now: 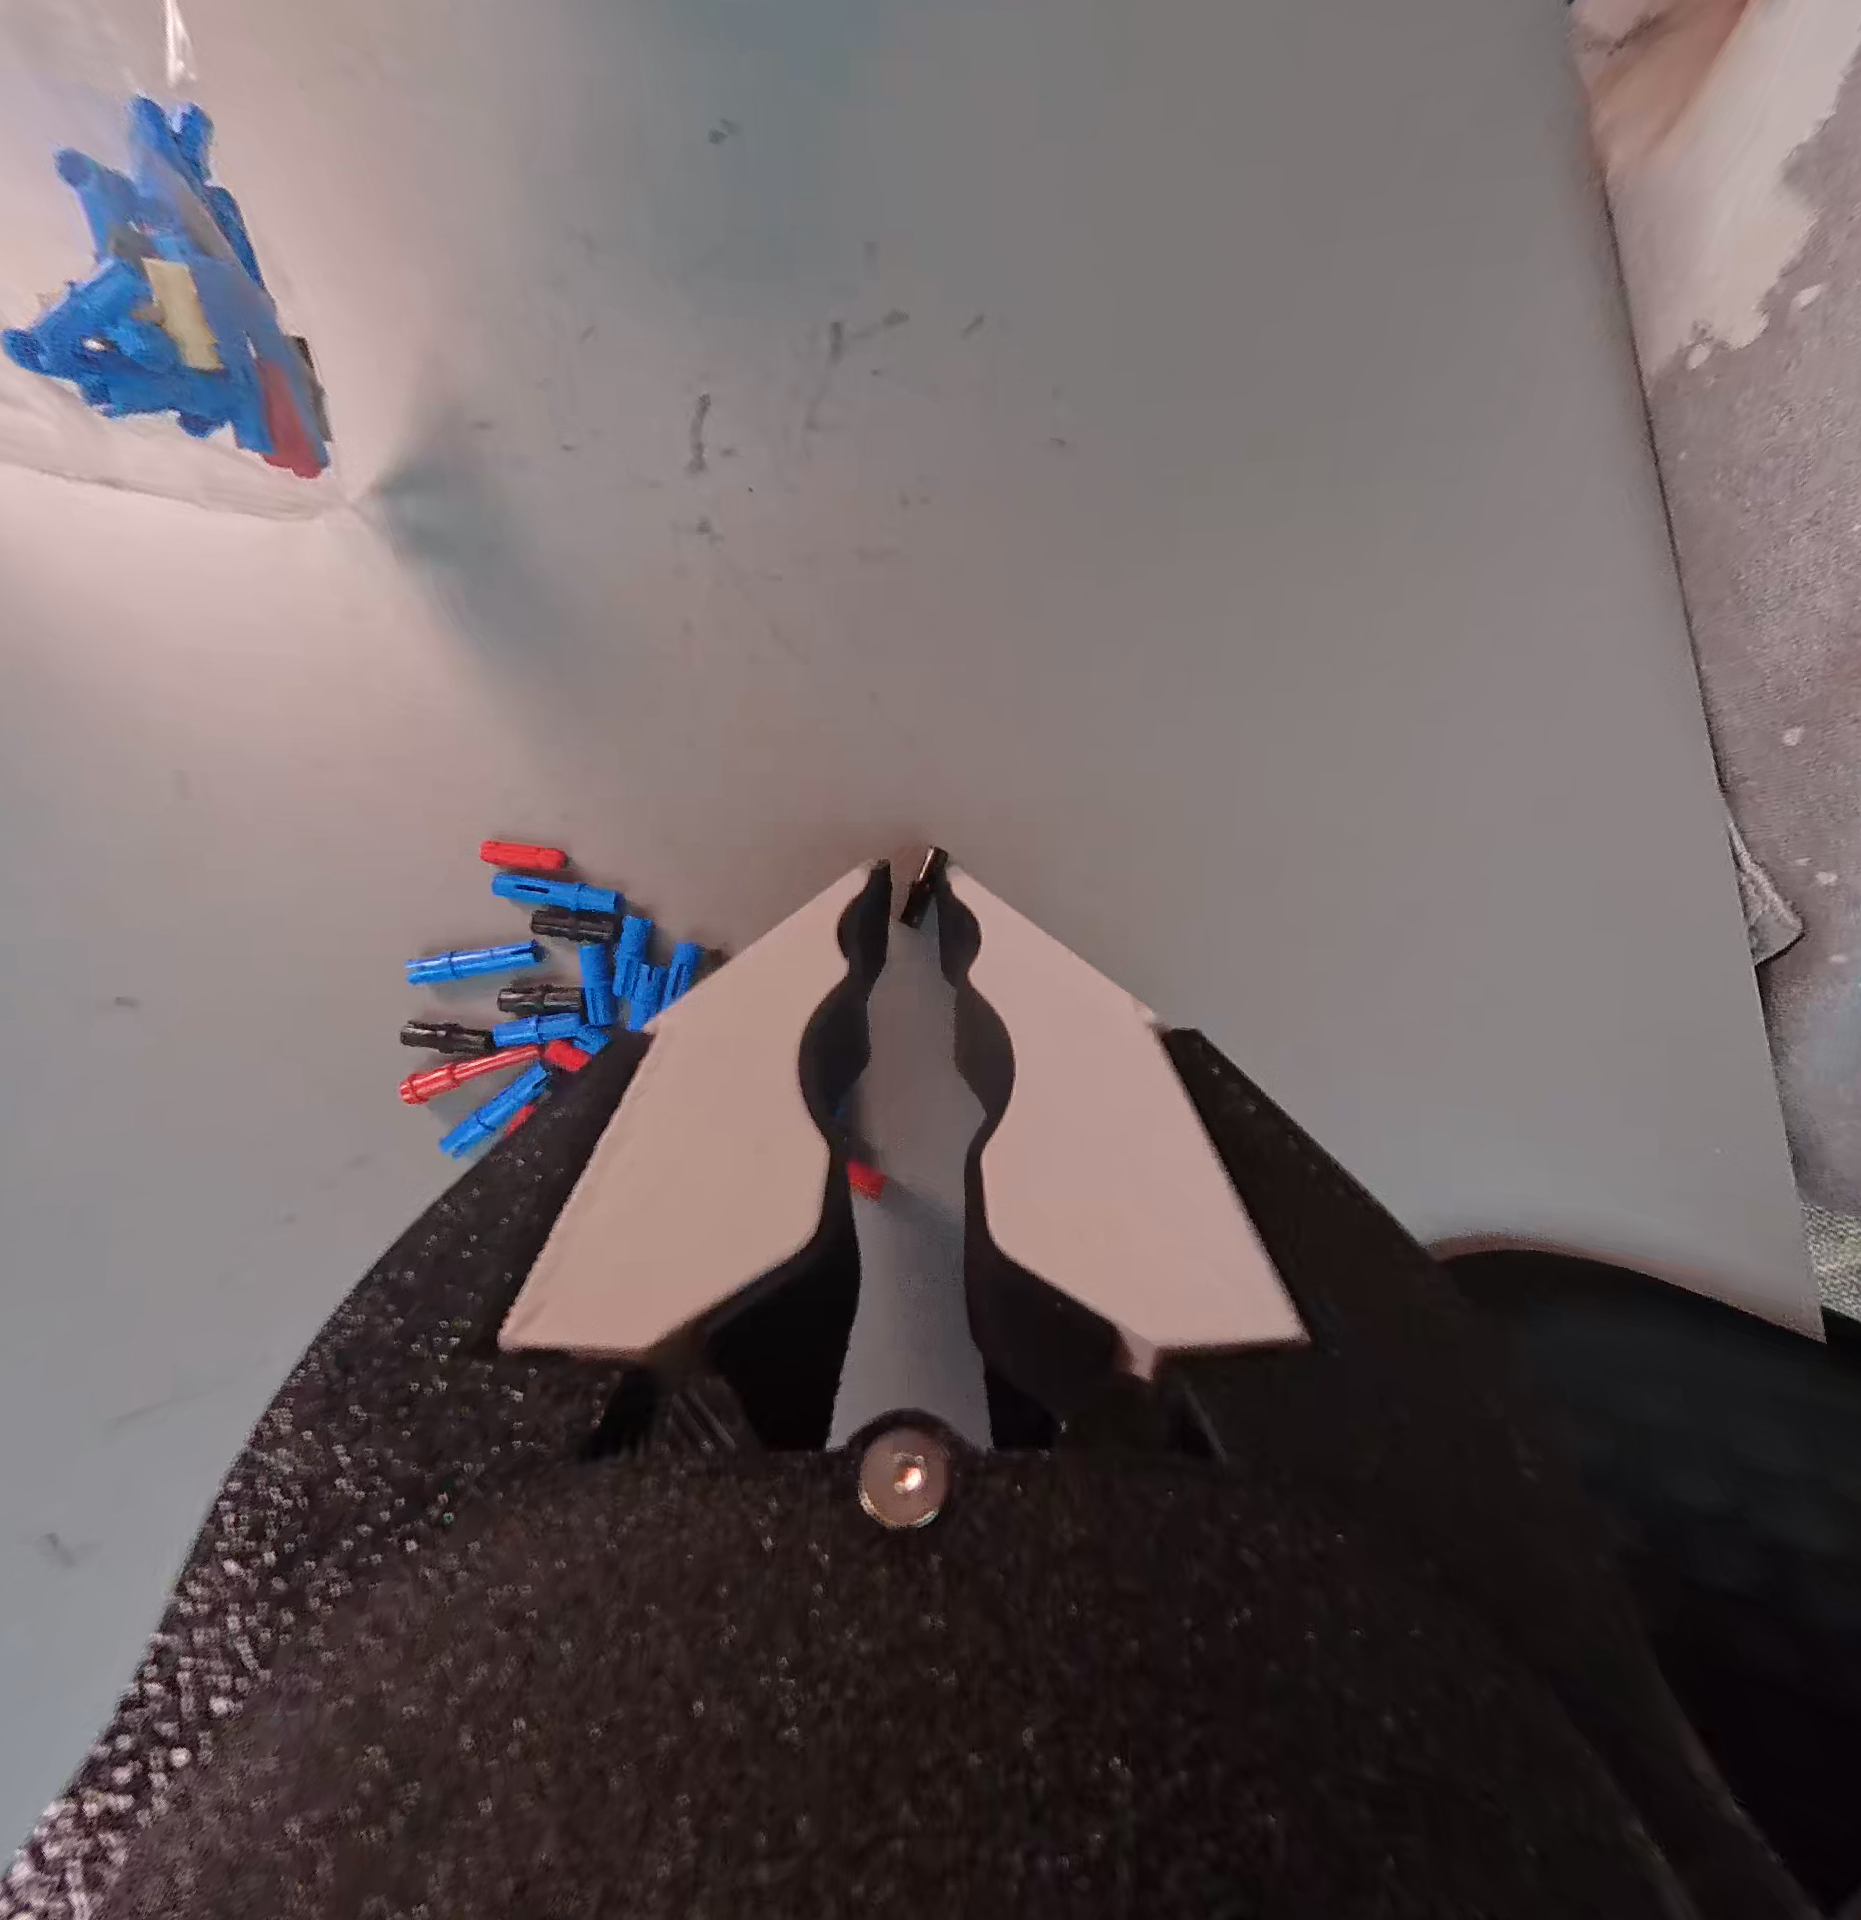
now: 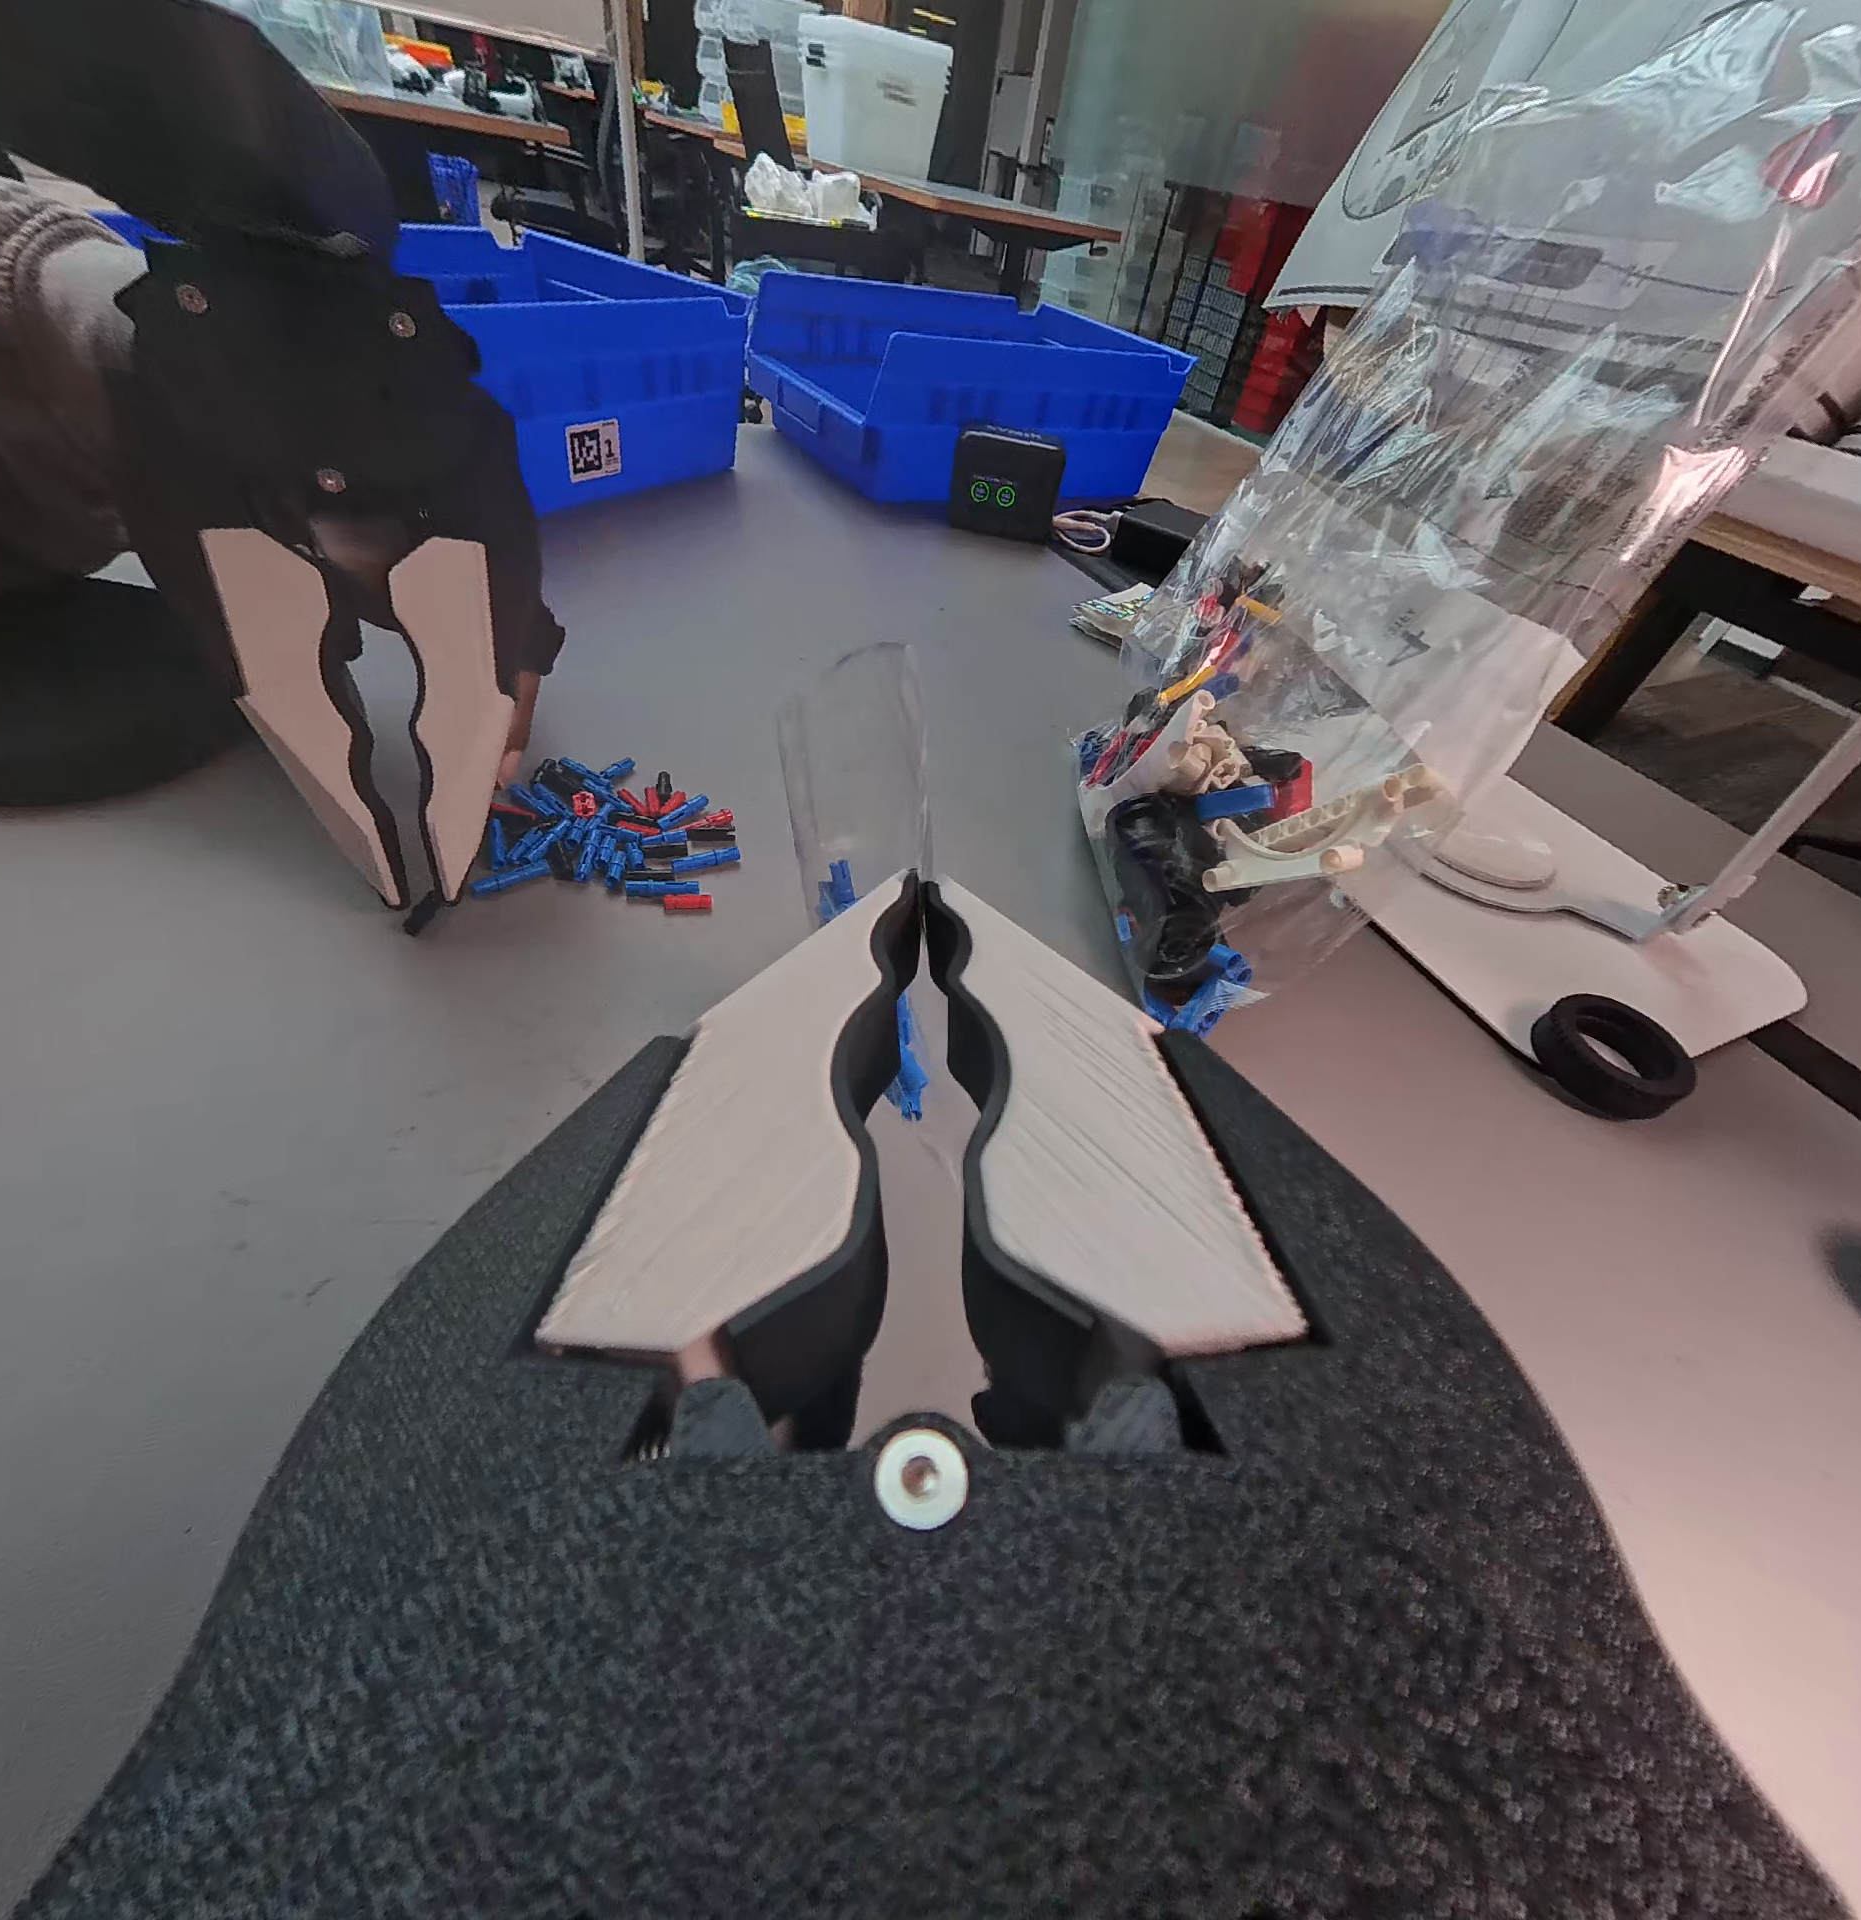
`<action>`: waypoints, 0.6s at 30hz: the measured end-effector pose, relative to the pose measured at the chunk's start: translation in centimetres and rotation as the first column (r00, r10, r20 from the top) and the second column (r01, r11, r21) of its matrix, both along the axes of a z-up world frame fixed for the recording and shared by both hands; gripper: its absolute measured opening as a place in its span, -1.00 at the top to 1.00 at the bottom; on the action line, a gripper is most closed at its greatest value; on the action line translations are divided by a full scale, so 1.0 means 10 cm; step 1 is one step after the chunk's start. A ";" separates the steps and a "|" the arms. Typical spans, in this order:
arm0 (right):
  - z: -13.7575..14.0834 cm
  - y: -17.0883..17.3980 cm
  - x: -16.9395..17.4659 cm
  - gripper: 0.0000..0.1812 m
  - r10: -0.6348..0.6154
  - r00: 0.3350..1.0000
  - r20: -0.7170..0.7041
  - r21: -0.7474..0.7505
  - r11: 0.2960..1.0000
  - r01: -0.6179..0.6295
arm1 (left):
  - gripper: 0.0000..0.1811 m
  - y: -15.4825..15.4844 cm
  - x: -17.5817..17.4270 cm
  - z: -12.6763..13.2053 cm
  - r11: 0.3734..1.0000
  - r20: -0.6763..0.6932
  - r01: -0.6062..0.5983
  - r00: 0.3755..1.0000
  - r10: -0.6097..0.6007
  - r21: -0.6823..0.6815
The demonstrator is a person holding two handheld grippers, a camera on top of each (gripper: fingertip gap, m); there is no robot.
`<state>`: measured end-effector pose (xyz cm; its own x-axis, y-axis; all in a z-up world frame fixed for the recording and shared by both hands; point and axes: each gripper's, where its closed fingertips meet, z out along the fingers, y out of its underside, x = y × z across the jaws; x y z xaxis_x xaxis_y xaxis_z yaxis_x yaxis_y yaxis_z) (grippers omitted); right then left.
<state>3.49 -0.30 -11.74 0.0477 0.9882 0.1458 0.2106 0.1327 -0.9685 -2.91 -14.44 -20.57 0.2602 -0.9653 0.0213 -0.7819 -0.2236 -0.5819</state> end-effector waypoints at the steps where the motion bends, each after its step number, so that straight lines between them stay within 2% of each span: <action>1: 0.00 0.00 0.00 1.00 -0.001 1.000 0.000 0.000 1.000 0.001 | 0.92 -0.01 -0.01 -0.03 1.000 -0.018 0.005 1.000 -0.005 -0.005; 6: 0.00 -0.01 0.00 1.00 0.001 1.000 0.002 0.001 1.000 -0.001 | 0.95 0.00 -0.02 -0.06 1.000 -0.045 0.006 0.999 -0.005 0.013; 8: 0.00 -0.01 -0.01 1.00 0.003 1.000 0.001 0.000 1.000 -0.003 | 0.95 0.07 0.01 0.02 0.998 -0.007 -0.019 1.000 0.020 0.053; 10: 0.00 -0.02 -0.01 1.00 0.009 1.000 0.001 0.000 1.000 -0.009 | 0.95 0.22 0.10 0.30 0.989 0.126 -0.067 0.991 0.050 0.131; 13: 0.00 -0.08 -0.03 1.00 0.031 0.999 -0.004 0.001 1.000 -0.031 | 0.94 0.52 0.18 0.92 0.942 0.320 -0.195 0.942 0.102 0.275; 15: 0.02 -0.12 -0.04 1.00 0.044 0.999 -0.012 0.002 0.999 -0.044 | 0.94 0.69 0.21 1.24 0.903 0.389 -0.262 0.914 0.119 0.340; 18: 0.03 -0.18 -0.06 1.00 0.064 0.998 -0.023 0.001 0.998 -0.064 | 0.94 0.88 0.29 1.33 0.891 0.374 -0.284 0.916 0.143 0.353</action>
<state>2.90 -2.13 -11.41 -0.0119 0.9893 0.1454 0.1791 0.1452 -0.9731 -0.05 -5.66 -7.27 0.5065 -0.8322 -0.2255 -0.4882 -0.0612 -0.8706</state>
